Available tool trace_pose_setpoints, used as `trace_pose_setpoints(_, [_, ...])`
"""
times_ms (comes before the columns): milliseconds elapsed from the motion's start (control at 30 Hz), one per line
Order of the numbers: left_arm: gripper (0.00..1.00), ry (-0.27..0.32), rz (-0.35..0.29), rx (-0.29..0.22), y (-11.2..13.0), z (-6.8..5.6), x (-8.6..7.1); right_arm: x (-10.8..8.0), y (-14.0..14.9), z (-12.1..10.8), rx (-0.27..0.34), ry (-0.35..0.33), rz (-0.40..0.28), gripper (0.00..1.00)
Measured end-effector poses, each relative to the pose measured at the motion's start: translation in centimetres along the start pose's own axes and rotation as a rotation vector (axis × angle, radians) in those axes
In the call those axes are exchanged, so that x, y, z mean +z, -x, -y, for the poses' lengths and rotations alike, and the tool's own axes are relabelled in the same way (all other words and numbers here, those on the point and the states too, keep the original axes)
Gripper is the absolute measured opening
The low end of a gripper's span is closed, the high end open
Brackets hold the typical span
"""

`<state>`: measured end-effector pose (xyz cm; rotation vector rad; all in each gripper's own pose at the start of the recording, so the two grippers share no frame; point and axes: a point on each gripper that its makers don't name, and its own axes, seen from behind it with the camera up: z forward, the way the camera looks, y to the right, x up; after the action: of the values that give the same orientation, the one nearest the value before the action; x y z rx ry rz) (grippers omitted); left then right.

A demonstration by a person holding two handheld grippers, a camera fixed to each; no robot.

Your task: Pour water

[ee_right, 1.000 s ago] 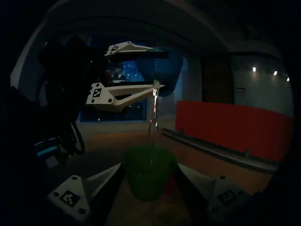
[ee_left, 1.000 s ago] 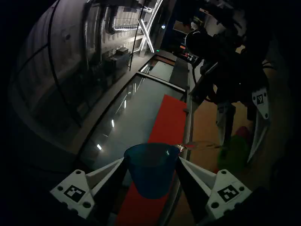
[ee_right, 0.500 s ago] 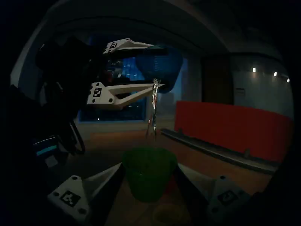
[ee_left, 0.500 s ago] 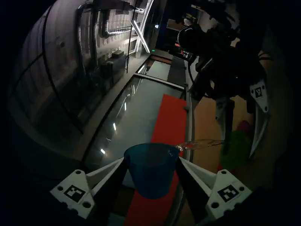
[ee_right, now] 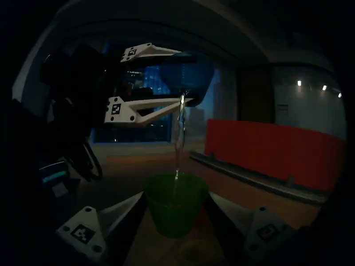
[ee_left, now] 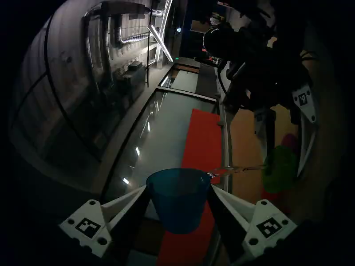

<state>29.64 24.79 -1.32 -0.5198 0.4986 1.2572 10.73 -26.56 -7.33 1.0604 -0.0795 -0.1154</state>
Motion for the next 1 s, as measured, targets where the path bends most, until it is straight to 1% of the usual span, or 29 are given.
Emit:
trace_pose_setpoints(767, [0.85,-0.016,0.005,0.140,0.19,0.58,0.04,0.11,0.11,-0.08,-0.007,0.003,0.003,0.99])
trace_pose_setpoints(1000, [0.85,-0.014,0.005,0.186,-0.06,0.38,0.06,0.06,0.10,-0.16,-0.008,0.006,0.003,0.99])
